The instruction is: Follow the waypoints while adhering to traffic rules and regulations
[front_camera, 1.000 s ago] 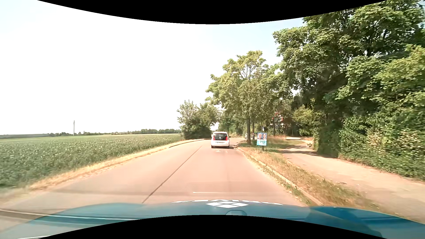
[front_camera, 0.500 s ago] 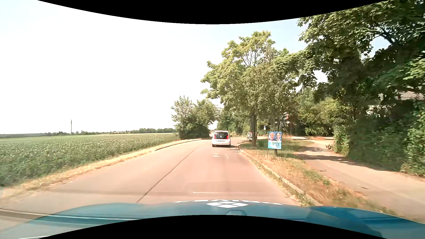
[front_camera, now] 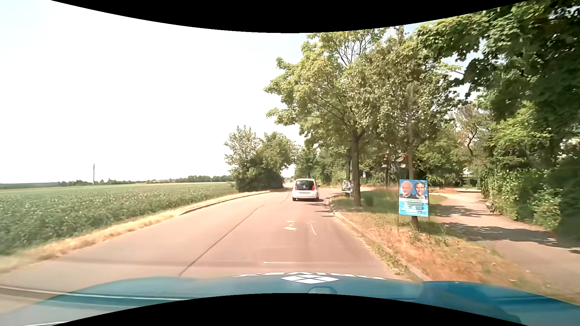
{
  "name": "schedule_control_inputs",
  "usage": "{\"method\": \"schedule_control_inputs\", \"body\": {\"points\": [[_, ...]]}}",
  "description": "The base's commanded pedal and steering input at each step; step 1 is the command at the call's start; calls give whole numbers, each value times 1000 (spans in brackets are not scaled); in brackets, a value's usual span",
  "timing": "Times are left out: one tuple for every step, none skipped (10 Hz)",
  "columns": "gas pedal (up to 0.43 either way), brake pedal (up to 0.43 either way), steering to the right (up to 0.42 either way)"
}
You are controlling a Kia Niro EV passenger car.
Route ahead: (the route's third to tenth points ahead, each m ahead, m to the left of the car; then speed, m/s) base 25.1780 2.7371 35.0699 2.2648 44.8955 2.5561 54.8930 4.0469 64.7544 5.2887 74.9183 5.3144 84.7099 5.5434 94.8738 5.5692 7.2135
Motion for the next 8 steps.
{"method": "schedule_control_inputs", "body": {"points": [[118, 0, 5], [118, 0, 4], [110, 0, 5], [47, 0, 5], [28, 0, 4], [28, 0, 5], [39, 0, 5], [47, 0, 5]]}}
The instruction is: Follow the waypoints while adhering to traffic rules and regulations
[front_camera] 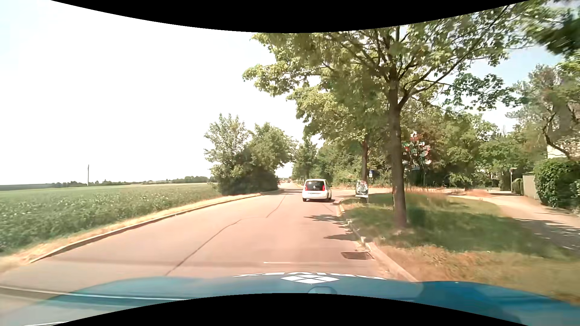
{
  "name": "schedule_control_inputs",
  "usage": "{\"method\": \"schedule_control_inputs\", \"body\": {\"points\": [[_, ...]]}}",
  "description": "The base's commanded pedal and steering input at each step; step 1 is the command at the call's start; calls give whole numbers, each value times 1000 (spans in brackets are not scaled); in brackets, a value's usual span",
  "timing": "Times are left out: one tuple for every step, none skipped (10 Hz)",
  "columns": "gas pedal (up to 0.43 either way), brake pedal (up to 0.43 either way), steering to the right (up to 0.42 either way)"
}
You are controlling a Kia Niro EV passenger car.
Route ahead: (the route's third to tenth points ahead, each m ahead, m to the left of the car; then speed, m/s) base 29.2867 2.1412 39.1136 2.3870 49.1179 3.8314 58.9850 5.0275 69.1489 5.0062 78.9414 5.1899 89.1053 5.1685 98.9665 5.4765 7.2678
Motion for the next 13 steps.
{"method": "schedule_control_inputs", "body": {"points": [[47, 0, 5], [47, 0, 5], [47, 0, 5], [47, 0, 8], [47, 0, 9], [39, 0, 11], [39, 0, 11], [39, 0, 15], [39, 0, 25], [39, 0, 32], [39, 0, 30], [47, 0, 31], [59, 0, 33]]}}
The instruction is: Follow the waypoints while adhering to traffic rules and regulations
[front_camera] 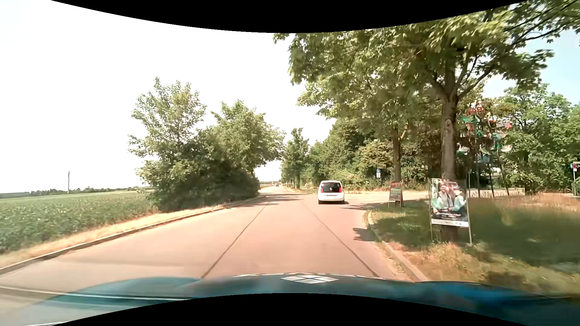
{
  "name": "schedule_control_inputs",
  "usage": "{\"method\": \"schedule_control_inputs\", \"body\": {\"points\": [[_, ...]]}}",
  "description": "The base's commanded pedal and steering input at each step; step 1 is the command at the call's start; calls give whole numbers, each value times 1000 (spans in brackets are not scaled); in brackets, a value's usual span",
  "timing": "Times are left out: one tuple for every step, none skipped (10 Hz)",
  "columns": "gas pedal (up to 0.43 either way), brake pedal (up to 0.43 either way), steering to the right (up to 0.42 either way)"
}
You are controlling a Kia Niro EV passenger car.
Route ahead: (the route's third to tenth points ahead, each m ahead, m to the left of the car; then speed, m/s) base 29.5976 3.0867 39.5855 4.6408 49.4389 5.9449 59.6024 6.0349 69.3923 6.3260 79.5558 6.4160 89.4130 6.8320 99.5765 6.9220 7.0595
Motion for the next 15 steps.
{"method": "schedule_control_inputs", "body": {"points": [[79, 0, 36], [79, 0, 43], [79, 0, 48], [79, 0, 53], [79, 0, 57], [79, 0, 63], [79, 0, 67], [79, 0, 72], [79, 0, 78], [79, 0, 84], [79, 0, 84], [79, 0, 83], [79, 0, 82], [79, 0, 81], [79, 0, 76]]}}
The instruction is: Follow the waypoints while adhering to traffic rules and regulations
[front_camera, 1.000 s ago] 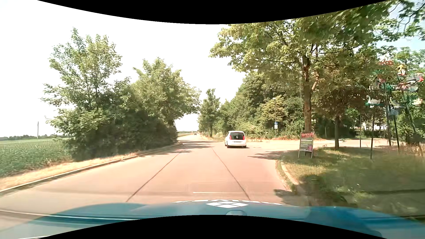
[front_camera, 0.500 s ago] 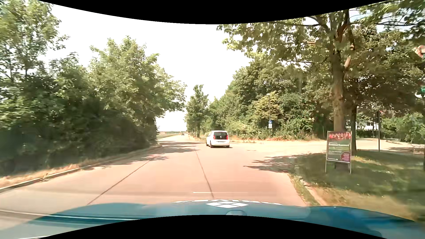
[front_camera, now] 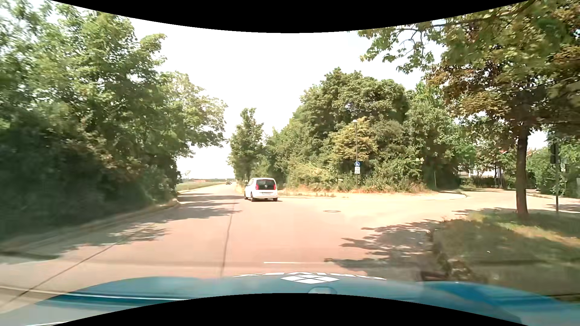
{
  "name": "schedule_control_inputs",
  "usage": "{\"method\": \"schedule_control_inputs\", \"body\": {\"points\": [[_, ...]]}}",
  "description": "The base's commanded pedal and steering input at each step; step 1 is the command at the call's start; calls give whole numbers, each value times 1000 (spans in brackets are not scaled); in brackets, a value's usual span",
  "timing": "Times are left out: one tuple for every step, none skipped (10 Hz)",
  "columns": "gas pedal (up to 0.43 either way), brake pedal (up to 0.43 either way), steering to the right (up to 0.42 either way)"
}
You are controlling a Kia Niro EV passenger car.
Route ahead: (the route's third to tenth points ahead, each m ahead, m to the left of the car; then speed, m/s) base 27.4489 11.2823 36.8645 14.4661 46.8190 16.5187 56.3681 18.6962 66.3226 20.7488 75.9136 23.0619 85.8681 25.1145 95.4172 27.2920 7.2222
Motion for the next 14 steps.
{"method": "schedule_control_inputs", "body": {"points": [[79, 0, 66], [79, 0, 45], [79, 0, 33], [79, 0, 21], [79, 0, 8], [79, 0, -16], [79, 0, -45], [79, 0, -71], [79, 0, -92], [79, 0, -115], [79, 0, -132], [79, 0, -138], [87, 0, -143], [98, 0, -147]]}}
